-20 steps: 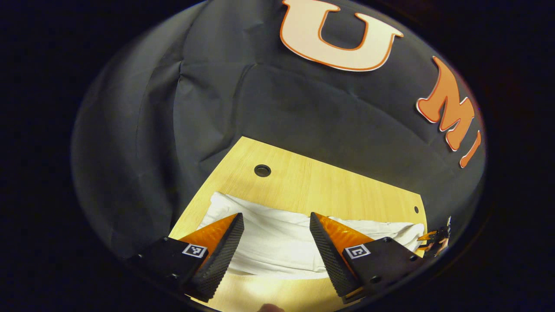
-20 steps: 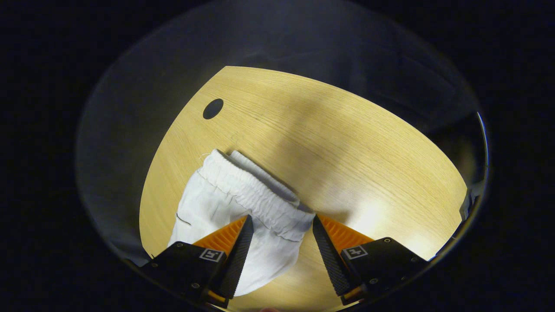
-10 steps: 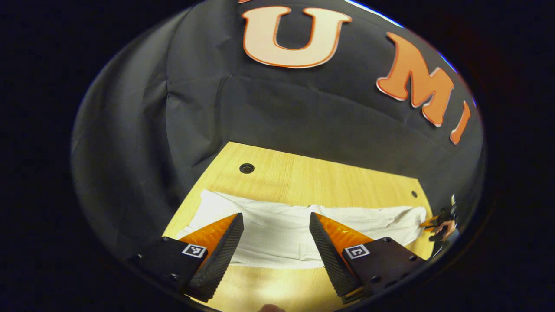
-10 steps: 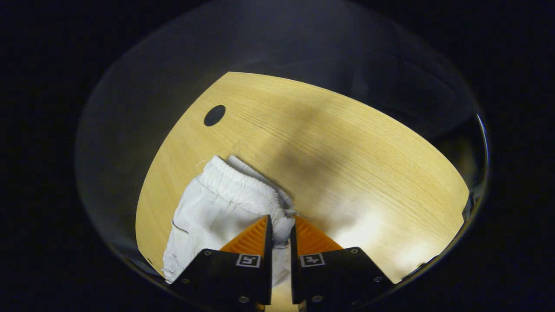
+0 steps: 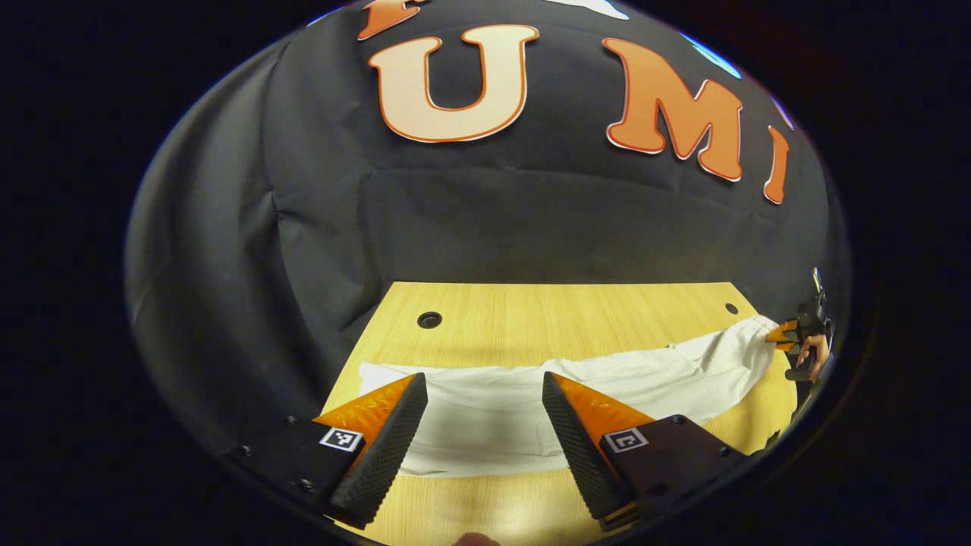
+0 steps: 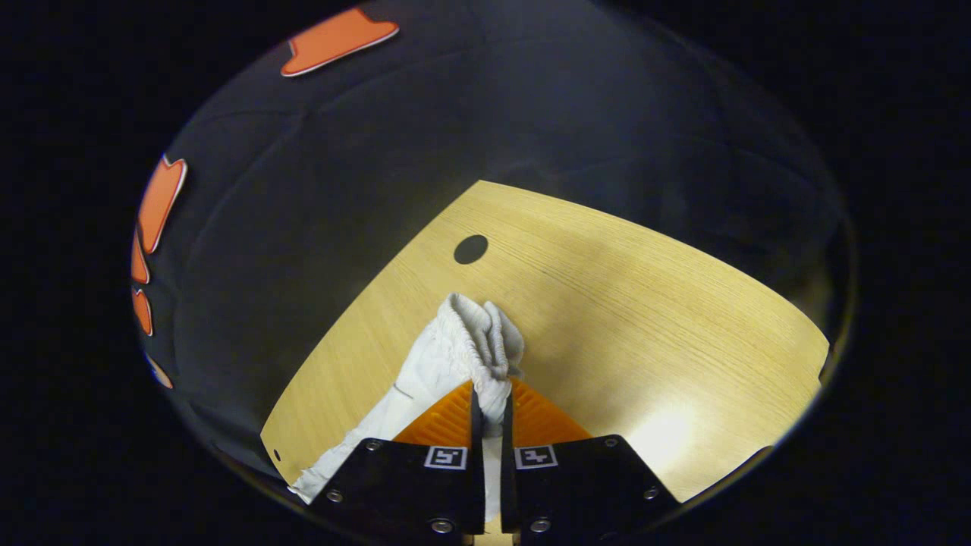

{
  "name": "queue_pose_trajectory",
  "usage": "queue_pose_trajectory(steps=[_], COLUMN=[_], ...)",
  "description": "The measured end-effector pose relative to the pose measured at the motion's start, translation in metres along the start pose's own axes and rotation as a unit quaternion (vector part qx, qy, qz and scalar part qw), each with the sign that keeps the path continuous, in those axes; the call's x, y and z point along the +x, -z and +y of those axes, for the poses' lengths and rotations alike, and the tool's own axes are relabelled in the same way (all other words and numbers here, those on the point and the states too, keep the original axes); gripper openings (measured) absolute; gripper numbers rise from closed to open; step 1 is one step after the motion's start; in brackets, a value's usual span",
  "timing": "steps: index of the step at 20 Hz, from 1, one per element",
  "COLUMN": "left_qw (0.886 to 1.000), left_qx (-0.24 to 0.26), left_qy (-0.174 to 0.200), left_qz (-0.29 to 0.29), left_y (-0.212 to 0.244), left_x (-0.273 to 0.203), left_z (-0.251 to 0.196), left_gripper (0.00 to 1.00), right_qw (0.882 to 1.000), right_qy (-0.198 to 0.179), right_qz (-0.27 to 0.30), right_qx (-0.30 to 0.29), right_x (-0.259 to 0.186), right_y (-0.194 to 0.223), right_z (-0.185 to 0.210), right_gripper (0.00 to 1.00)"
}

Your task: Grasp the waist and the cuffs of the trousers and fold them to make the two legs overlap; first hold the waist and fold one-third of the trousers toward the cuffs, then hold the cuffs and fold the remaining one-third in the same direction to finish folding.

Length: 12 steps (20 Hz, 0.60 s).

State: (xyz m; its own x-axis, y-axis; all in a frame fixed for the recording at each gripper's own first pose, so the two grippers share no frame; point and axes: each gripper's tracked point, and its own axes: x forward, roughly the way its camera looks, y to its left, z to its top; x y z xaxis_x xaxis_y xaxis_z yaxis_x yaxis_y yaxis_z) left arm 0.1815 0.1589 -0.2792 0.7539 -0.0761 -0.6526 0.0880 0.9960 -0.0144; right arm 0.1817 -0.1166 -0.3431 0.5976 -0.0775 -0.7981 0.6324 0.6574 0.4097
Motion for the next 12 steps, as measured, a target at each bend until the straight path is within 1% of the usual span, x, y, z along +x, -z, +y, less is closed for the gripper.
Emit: queue_pose_trajectory(steps=[3,7,12], left_qw=[1.0,0.999,0.998], left_qx=[-0.001,-0.014,-0.017], left_qy=[0.029,0.041,0.035], left_qz=[0.009,0.024,0.045], left_y=[0.008,0.029,0.055], left_x=[0.009,0.019,0.022], left_z=[0.001,0.025,0.067], left_gripper=[0.99,1.0,1.0], right_qw=[0.999,0.996,0.99], right_qy=[-0.027,-0.065,-0.108], right_qz=[-0.032,-0.062,-0.082], right_qx=[-0.001,-0.029,-0.045], right_x=[0.004,0.002,-0.002], right_y=[0.001,-0.006,-0.013], right_z=[0.004,-0.001,0.004], right_gripper=[0.08,0.09,0.08])
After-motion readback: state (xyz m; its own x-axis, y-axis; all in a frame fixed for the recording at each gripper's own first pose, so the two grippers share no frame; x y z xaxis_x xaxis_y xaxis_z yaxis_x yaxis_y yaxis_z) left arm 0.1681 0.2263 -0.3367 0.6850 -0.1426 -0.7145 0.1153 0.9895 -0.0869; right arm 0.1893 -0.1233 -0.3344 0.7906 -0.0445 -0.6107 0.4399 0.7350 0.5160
